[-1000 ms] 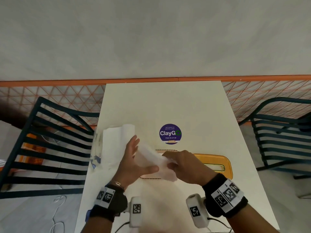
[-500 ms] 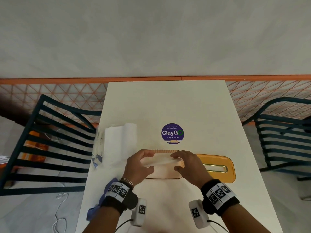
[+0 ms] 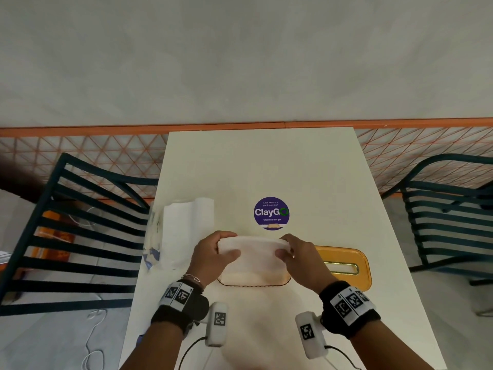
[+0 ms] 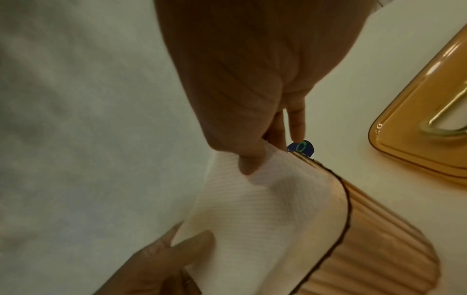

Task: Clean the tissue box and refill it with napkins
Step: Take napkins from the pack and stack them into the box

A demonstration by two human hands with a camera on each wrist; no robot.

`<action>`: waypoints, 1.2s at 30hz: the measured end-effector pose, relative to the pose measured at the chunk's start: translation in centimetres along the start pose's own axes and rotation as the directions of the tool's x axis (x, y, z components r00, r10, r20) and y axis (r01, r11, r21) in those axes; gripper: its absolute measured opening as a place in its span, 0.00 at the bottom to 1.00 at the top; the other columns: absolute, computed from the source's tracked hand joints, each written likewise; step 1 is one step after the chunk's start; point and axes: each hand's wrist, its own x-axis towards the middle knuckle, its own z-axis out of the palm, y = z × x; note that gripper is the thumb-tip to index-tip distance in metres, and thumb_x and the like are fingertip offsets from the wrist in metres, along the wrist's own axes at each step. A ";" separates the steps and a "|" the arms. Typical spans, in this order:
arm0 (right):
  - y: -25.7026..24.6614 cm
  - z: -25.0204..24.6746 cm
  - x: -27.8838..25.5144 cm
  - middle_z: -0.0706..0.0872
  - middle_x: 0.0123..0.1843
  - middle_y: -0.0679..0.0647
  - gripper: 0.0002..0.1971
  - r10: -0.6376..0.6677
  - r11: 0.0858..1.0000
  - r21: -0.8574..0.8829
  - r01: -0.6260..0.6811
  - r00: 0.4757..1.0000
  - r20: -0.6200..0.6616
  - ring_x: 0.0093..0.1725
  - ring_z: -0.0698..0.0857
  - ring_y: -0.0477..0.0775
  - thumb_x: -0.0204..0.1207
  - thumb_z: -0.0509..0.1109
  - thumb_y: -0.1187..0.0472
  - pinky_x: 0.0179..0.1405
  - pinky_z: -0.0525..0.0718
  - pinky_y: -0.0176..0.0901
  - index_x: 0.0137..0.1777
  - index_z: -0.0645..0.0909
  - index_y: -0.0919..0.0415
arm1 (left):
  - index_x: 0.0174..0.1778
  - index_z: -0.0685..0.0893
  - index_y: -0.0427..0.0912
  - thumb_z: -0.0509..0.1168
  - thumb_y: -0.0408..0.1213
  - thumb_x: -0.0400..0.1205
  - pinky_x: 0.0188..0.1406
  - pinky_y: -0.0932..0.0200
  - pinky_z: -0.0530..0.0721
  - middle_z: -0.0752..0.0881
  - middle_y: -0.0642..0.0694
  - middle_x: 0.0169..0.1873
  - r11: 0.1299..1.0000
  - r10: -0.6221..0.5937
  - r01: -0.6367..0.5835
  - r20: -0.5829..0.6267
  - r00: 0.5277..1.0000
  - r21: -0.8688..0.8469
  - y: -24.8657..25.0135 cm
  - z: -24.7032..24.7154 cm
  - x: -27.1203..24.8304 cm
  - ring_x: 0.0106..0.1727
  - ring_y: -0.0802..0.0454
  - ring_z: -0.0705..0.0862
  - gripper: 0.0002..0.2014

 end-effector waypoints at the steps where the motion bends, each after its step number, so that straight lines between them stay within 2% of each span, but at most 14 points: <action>1: 0.0 0.1 0.0 0.90 0.52 0.53 0.12 0.022 1.000 -0.020 -0.022 0.999 0.029 0.46 0.85 0.55 0.83 0.71 0.59 0.41 0.82 0.37 0.65 0.80 0.56 | 0.58 0.87 0.60 0.79 0.39 0.74 0.38 0.72 0.82 0.91 0.57 0.41 1.000 -0.026 0.026 0.000 1.000 -0.005 -0.2 0.0 0.0 0.41 0.59 0.89 0.19; 4: -0.1 0.7 0.3 0.91 0.56 0.56 0.17 0.087 0.995 -0.059 -0.083 0.993 0.078 0.51 0.89 0.58 0.82 0.71 0.58 0.51 0.89 0.50 0.70 0.78 0.54 | 0.66 0.82 0.59 0.76 0.39 0.78 0.39 0.71 0.76 0.84 0.52 0.38 0.995 -0.055 0.059 -0.051 0.997 0.075 -0.6 0.8 0.1 0.43 0.56 0.84 0.22; 6: -0.3 1.0 0.6 0.90 0.58 0.56 0.17 0.129 0.990 -0.060 -0.125 0.990 0.058 0.52 0.89 0.58 0.82 0.72 0.58 0.50 0.88 0.46 0.70 0.79 0.56 | 0.70 0.78 0.57 0.75 0.39 0.79 0.40 0.69 0.77 0.81 0.49 0.38 0.991 -0.065 0.074 -0.083 0.994 0.111 -0.5 1.5 0.1 0.44 0.50 0.85 0.24; 9: -0.7 1.3 1.1 0.89 0.57 0.56 0.16 0.182 0.980 -0.089 -0.178 0.982 0.041 0.49 0.86 0.55 0.82 0.73 0.59 0.46 0.82 0.39 0.67 0.81 0.61 | 0.74 0.73 0.52 0.74 0.37 0.80 0.48 0.63 0.79 0.85 0.41 0.47 0.984 -0.099 0.112 -0.095 0.991 0.140 -0.3 2.5 0.2 0.54 0.44 0.86 0.27; 14: -1.5 1.4 2.0 0.89 0.56 0.57 0.15 0.220 0.938 -0.283 -0.199 0.974 0.047 0.46 0.86 0.53 0.79 0.75 0.55 0.45 0.83 0.38 0.61 0.84 0.62 | 0.77 0.68 0.49 0.74 0.38 0.80 0.62 0.52 0.84 0.87 0.39 0.61 0.929 -0.111 0.129 -0.072 0.991 0.347 0.1 3.6 0.2 0.63 0.40 0.86 0.31; 17: -2.3 1.2 1.9 0.89 0.56 0.58 0.18 0.192 0.891 -0.423 -0.165 0.981 0.022 0.52 0.89 0.55 0.78 0.77 0.51 0.44 0.81 0.37 0.60 0.83 0.63 | 0.77 0.67 0.48 0.75 0.40 0.80 0.59 0.53 0.86 0.88 0.41 0.61 0.866 -0.098 0.109 -0.047 0.994 0.488 0.8 3.6 0.1 0.61 0.41 0.88 0.33; 20: -2.6 0.9 1.1 0.89 0.54 0.57 0.21 0.139 0.860 -0.487 -0.149 0.989 -0.057 0.52 0.90 0.56 0.76 0.80 0.49 0.44 0.82 0.39 0.60 0.81 0.62 | 0.74 0.71 0.49 0.73 0.41 0.81 0.50 0.57 0.82 0.85 0.47 0.63 0.763 0.010 0.046 -0.084 0.996 0.645 1.4 3.0 -0.6 0.59 0.45 0.88 0.26; 22: -2.2 1.0 0.5 0.89 0.55 0.55 0.20 0.058 0.860 -0.503 -0.089 0.995 -0.078 0.52 0.90 0.55 0.76 0.80 0.51 0.48 0.86 0.42 0.61 0.80 0.59 | 0.70 0.74 0.51 0.73 0.39 0.81 0.41 0.60 0.76 0.79 0.49 0.62 0.719 0.115 0.000 -0.118 0.986 0.695 1.2 2.9 -1.1 0.53 0.48 0.87 0.23; 24: -1.7 1.4 0.2 0.90 0.59 0.53 0.18 -0.060 0.849 -0.527 0.042 0.998 -0.018 0.55 0.89 0.53 0.76 0.79 0.56 0.57 0.85 0.44 0.64 0.82 0.56 | 0.66 0.77 0.53 0.73 0.35 0.80 0.41 0.61 0.77 0.78 0.51 0.61 0.725 0.173 -0.080 -0.068 0.983 0.684 0.7 3.0 -1.1 0.53 0.50 0.87 0.21; 27: -1.0 2.1 0.1 0.85 0.70 0.50 0.22 -0.171 0.745 -0.626 0.229 0.973 0.154 0.69 0.84 0.51 0.77 0.77 0.62 0.82 0.69 0.53 0.71 0.81 0.51 | 0.64 0.82 0.53 0.74 0.30 0.77 0.56 0.60 0.83 0.79 0.54 0.66 0.734 0.155 -0.221 0.159 0.975 0.642 -0.9 3.6 -0.3 0.68 0.54 0.82 0.22; 29: -0.7 2.4 0.4 0.81 0.76 0.50 0.25 -0.165 0.699 -0.663 0.269 0.962 0.216 0.76 0.79 0.50 0.79 0.75 0.63 0.89 0.55 0.60 0.76 0.79 0.50 | 0.67 0.83 0.52 0.73 0.27 0.78 0.64 0.56 0.82 0.78 0.52 0.70 0.704 0.092 -0.255 0.271 0.958 0.663 -1.4 3.8 0.2 0.75 0.52 0.76 0.24; 31: -0.4 2.5 0.7 0.81 0.77 0.49 0.25 -0.154 0.713 -0.642 0.281 0.957 0.247 0.76 0.79 0.51 0.80 0.74 0.62 0.88 0.57 0.58 0.76 0.79 0.50 | 0.69 0.83 0.51 0.72 0.28 0.79 0.67 0.55 0.81 0.78 0.50 0.71 0.691 0.062 -0.270 0.316 0.947 0.671 -1.3 3.9 0.5 0.75 0.50 0.76 0.24; 33: -0.5 2.4 0.8 0.85 0.73 0.47 0.23 -0.188 0.777 -0.569 0.268 0.962 0.197 0.69 0.84 0.53 0.78 0.77 0.61 0.79 0.73 0.49 0.72 0.83 0.49 | 0.65 0.86 0.53 0.73 0.34 0.79 0.63 0.60 0.82 0.82 0.53 0.67 0.737 0.123 -0.265 0.262 0.957 0.622 -0.5 3.3 0.5 0.70 0.52 0.81 0.19; 36: -0.6 2.1 0.5 0.88 0.64 0.49 0.18 -0.198 0.887 -0.425 0.180 0.980 0.002 0.59 0.88 0.54 0.74 0.81 0.61 0.58 0.86 0.44 0.63 0.88 0.51 | 0.55 0.89 0.55 0.72 0.45 0.80 0.53 0.61 0.83 0.88 0.57 0.53 0.862 0.189 -0.140 -0.054 0.980 0.487 0.7 0.4 0.7 0.54 0.55 0.87 0.08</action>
